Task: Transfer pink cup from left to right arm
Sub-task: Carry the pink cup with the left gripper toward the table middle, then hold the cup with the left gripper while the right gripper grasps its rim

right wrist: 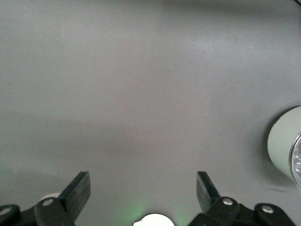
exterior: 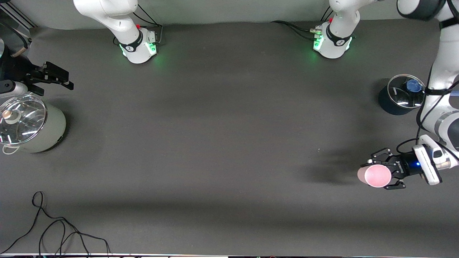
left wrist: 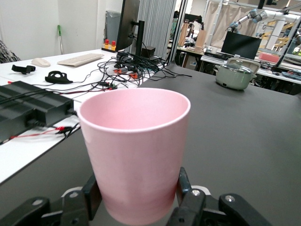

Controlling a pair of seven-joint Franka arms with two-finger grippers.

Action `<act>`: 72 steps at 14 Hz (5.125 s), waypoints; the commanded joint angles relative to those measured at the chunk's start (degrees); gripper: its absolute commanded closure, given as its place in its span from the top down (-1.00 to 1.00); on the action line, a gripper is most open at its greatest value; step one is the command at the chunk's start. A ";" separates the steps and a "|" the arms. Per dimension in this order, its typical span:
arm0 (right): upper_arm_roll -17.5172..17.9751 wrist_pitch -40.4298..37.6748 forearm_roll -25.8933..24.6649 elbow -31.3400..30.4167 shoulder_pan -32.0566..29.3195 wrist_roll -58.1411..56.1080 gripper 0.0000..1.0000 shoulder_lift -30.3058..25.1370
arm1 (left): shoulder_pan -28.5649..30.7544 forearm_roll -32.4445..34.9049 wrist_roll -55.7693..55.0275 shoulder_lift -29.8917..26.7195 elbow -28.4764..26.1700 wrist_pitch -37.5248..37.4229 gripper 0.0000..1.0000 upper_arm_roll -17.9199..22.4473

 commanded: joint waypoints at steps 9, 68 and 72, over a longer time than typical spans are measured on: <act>-0.02 -0.59 -0.76 2.50 0.49 -0.09 1.00 3.17 | -26.71 -22.60 -7.09 -28.81 -25.19 29.38 0.05 0.69; 5.87 15.67 7.50 32.38 34.68 92.19 -0.51 34.46 | -50.74 -32.20 -11.40 -31.99 -24.67 54.02 0.08 0.42; 5.87 16.28 7.86 33.35 34.15 91.06 -1.00 34.82 | -50.74 -32.20 -11.40 -31.99 -24.67 54.02 0.14 0.42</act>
